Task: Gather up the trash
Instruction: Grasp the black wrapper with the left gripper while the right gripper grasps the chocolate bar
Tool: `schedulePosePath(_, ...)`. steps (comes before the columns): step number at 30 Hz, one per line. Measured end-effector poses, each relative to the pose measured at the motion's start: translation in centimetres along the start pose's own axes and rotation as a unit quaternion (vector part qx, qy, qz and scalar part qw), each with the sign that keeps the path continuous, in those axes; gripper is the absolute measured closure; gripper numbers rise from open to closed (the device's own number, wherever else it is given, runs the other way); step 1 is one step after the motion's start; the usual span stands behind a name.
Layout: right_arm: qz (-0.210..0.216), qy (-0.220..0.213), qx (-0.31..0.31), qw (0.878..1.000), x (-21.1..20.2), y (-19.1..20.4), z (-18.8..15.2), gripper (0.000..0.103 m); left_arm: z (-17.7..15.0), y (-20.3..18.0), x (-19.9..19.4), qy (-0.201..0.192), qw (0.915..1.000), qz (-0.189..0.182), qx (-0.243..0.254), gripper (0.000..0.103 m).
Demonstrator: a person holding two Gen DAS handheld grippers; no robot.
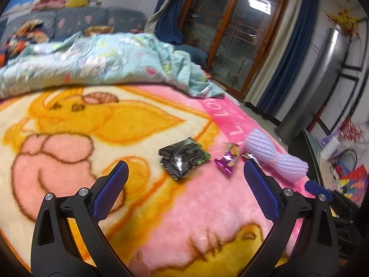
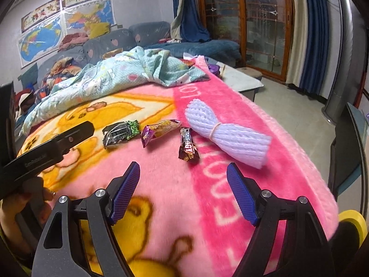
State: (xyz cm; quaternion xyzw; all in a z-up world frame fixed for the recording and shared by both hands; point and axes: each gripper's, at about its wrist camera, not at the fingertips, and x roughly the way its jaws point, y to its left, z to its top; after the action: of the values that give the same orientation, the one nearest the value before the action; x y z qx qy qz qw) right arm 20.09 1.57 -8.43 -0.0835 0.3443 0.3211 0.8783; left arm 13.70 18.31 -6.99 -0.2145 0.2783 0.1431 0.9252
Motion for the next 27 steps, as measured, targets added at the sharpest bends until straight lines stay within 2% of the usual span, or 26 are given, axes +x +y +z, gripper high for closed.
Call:
schedulePosePath(4,-0.008,0.014,-0.005,1.0,2.3,0.1,0.7,0.029,0.2,1.0,1.2,0.017,0.9994,0.001,-0.03,0.023)
schedulePosePath(8,-0.013,0.026,0.0,1.0,4.4,0.1,1.3,0.034,0.4,1.8,2.7,0.043,0.9967,-0.006,-0.069,0.034)
schedulePosePath(13,-0.011,0.049,0.019,0.999,6.5,-0.5,1.9,0.04,0.3,2.4,4.8,0.067,0.9931,-0.001,-0.096,0.043)
schedulePosePath(16,-0.008,0.062,0.024,0.998,7.6,-0.7,2.1,0.054,0.3,2.4,5.0,0.065,0.9931,-0.001,-0.098,0.045)
schedulePosePath(18,-0.003,0.073,0.03,0.997,8.2,-0.9,2.0,0.072,0.3,2.4,5.2,0.066,0.9932,-0.002,-0.096,0.047)
schedulePosePath(19,-0.005,0.076,0.032,0.997,8.3,-1.0,1.9,0.076,0.3,2.4,5.2,0.066,0.9931,-0.004,-0.097,0.049)
schedulePosePath(20,-0.005,0.075,0.036,0.997,8.3,-1.1,1.8,0.076,0.2,2.5,5.2,0.066,0.993,-0.005,-0.098,0.058)
schedulePosePath(22,-0.003,0.07,0.041,0.997,8.0,-1.1,1.6,0.076,0.1,2.6,5.3,0.069,0.9924,-0.007,-0.102,0.07)
schedulePosePath(25,0.005,0.068,0.047,0.997,7.5,-1.1,1.1,0.076,0.1,2.7,5.4,0.073,0.9919,-0.012,-0.104,0.077)
schedulePosePath(27,0.01,0.066,0.054,0.996,7.1,-1.2,0.7,0.076,0.0,2.5,5.5,0.076,0.9921,-0.013,-0.099,0.078)
